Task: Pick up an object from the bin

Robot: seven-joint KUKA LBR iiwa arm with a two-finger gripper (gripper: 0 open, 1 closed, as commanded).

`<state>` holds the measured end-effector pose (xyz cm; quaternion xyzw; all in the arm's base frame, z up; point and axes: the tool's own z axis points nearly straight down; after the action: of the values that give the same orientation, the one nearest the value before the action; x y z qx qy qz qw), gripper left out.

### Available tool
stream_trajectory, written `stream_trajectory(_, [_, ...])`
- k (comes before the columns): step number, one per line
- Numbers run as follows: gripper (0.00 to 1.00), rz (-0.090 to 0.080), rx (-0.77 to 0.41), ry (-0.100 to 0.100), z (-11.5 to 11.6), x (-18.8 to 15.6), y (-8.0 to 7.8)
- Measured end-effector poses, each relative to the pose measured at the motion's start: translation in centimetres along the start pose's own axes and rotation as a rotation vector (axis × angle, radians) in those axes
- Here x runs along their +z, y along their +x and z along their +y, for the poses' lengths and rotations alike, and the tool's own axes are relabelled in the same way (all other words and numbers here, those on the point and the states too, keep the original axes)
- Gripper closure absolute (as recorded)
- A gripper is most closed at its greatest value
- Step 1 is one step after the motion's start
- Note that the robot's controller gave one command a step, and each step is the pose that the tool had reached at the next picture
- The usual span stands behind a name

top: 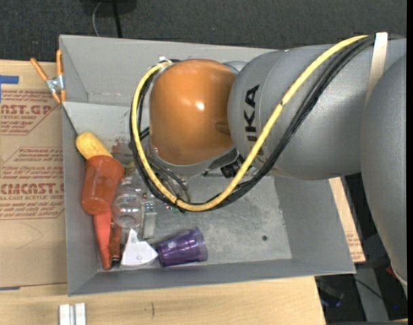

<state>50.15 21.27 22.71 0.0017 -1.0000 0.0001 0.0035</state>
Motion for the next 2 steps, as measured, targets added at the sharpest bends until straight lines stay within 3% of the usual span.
stream_trajectory(1, [0.00, -0.008, 0.003, -0.002, -0.1, -0.5, -0.2])
stream_trajectory(2, [0.00, -0.010, -0.081, -0.002, -3.2, 4.6, -0.2])
